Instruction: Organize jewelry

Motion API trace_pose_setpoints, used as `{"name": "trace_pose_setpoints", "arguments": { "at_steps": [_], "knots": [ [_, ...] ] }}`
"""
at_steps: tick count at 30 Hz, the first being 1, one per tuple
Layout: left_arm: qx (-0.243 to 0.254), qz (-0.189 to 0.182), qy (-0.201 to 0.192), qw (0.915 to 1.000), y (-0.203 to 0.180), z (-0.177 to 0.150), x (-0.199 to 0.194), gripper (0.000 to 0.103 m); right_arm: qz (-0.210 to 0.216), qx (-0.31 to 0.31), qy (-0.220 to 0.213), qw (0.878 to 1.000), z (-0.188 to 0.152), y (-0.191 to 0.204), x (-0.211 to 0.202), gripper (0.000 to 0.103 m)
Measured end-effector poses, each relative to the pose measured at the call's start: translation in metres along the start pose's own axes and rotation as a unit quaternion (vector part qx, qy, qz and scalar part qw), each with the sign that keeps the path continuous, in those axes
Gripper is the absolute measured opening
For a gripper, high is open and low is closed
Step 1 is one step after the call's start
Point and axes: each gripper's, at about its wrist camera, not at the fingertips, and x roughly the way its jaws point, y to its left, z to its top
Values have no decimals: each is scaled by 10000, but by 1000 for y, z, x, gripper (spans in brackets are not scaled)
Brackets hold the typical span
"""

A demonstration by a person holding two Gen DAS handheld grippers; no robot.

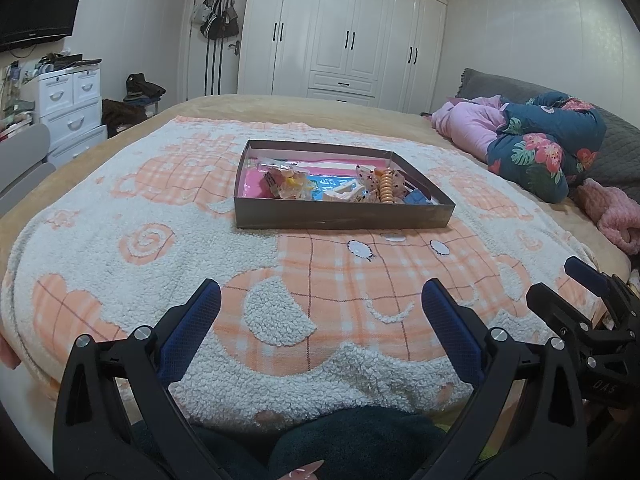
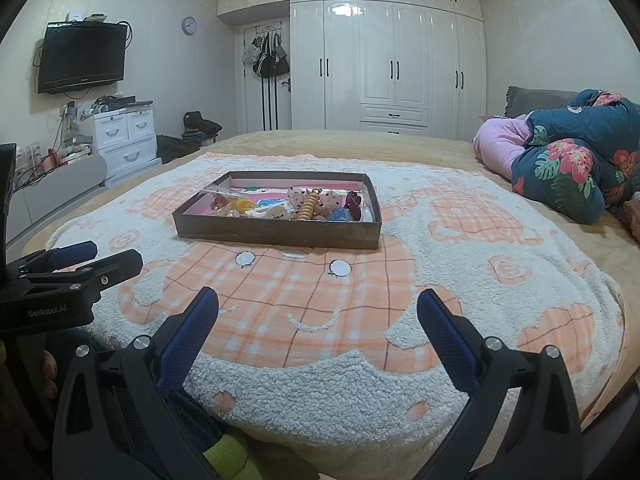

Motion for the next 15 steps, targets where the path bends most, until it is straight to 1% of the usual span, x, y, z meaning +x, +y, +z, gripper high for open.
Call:
{"name": "trace_pose_setpoints", "arguments": {
  "at_steps": [15],
  "knots": [
    [43, 20, 8, 10000, -1, 0, 1, 92, -8, 6, -1, 10000, 0, -2, -1, 97]
  ]
}}
